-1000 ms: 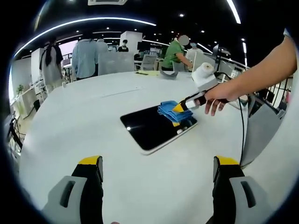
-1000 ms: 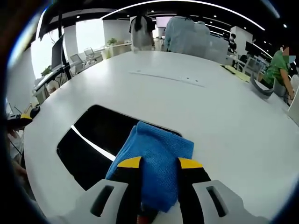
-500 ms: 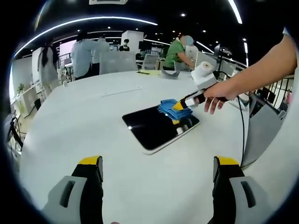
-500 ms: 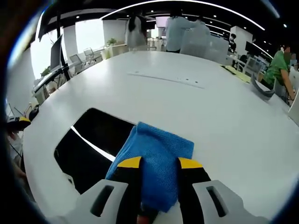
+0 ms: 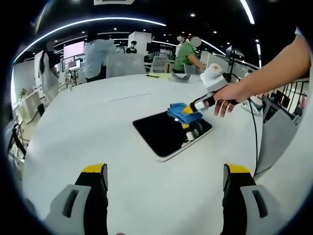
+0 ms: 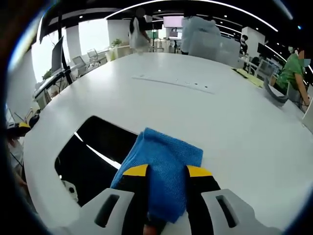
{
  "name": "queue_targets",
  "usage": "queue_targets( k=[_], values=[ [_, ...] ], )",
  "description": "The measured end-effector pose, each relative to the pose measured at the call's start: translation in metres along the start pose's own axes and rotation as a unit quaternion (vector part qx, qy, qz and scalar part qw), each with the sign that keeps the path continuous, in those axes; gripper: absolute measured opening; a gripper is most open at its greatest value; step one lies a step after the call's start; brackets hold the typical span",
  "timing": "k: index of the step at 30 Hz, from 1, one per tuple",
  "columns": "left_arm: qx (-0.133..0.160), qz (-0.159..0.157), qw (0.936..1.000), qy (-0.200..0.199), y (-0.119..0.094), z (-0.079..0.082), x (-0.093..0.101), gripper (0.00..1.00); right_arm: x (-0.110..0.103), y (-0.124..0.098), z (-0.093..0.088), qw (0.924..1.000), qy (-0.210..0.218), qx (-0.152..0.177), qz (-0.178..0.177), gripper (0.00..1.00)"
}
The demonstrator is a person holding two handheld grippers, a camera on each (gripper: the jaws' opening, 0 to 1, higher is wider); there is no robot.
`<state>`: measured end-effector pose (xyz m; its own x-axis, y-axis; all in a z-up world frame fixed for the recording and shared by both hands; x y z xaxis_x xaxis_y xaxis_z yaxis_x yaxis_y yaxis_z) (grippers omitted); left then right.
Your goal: Wipe the mirror surface with the cleaning cloth until all visible marks leave the cleaned area.
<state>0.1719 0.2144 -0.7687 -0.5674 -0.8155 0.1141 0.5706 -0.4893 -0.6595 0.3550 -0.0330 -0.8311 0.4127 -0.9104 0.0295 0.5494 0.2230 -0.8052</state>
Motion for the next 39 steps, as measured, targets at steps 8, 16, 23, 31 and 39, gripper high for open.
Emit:
queue_targets(
  k=[8,16,23,31,39],
  values=[
    [-0.004,0.002,1.0,-0.004,-0.002,-0.006,0.0,0.99,-0.003,0.003,0.005,1.0,-0.005,-0.008,0.002,0.2],
    [-0.003,0.004,1.0,-0.008,-0.004,-0.01,0.0,0.99,-0.007,0.003,0.005,0.9999,-0.002,-0.015,-0.001,0.16],
    [-0.001,0.008,0.9999,-0.009,-0.008,-0.011,-0.002,0.99,-0.008,0.003,0.006,0.9996,0.012,-0.022,-0.01,0.14],
    [0.002,0.014,0.9998,-0.012,-0.013,-0.013,-0.006,0.99,-0.011,0.004,0.008,0.9991,0.027,-0.03,-0.016,0.11],
    [0.003,0.016,0.9998,-0.014,-0.016,-0.016,-0.006,0.99,-0.017,0.007,0.011,0.9987,0.035,-0.032,-0.017,0.1]
  ],
)
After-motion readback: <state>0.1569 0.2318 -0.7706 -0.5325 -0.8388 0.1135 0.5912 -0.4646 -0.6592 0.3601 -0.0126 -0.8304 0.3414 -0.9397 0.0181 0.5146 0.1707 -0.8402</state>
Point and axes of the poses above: the point that each gripper's makers call its tool centre point, and the gripper's own axes: y roughly forward along the fingers, x roughly to its right, z roughly out of its top, the point moved 2 cm from there along -y, roughly backward along the fingers, and after that the axes turned 8 degrees about -x, right-handed, at the moved point
